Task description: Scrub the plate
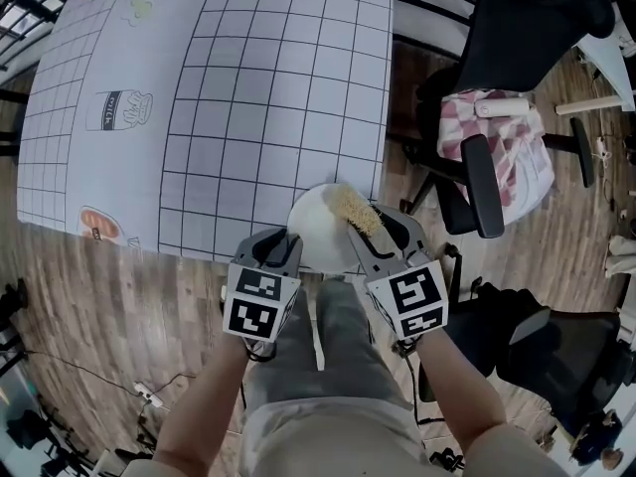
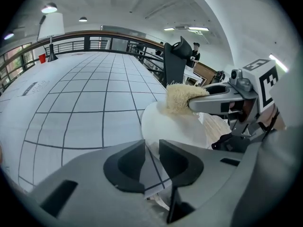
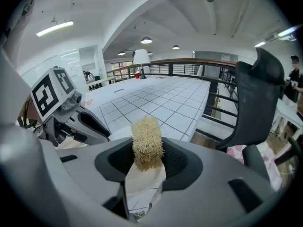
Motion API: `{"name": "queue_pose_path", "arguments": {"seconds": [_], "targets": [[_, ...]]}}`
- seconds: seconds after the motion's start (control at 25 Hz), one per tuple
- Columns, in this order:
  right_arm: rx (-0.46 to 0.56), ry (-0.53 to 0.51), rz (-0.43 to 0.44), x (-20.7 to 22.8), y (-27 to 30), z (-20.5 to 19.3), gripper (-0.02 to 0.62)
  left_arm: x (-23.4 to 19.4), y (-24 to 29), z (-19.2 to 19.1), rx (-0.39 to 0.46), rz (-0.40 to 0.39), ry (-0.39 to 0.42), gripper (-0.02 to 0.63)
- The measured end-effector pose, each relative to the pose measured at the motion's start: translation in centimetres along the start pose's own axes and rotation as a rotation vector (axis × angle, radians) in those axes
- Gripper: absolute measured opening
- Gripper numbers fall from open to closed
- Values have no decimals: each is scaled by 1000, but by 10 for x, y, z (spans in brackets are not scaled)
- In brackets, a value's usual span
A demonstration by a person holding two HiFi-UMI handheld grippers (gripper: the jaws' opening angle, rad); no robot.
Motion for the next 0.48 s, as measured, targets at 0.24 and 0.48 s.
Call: {"name": "queue_pose_path", "arguments": {"seconds": [0.24, 0.48], "targets": [[64, 64, -39, 11, -16, 5, 152, 1, 1, 1, -4, 12, 9, 104], [54, 0, 117, -43, -23, 18, 150, 4, 0, 0, -4, 33, 34, 101]]}}
Point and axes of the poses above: the fingertips, and each gripper's own axes: y forward along the fingers, x to its right, z out of its top, the point moved 6 cm from there along -y, backward along the fingers, and after that the axes turned 5 degrees about -x, right-handed, at the moved point
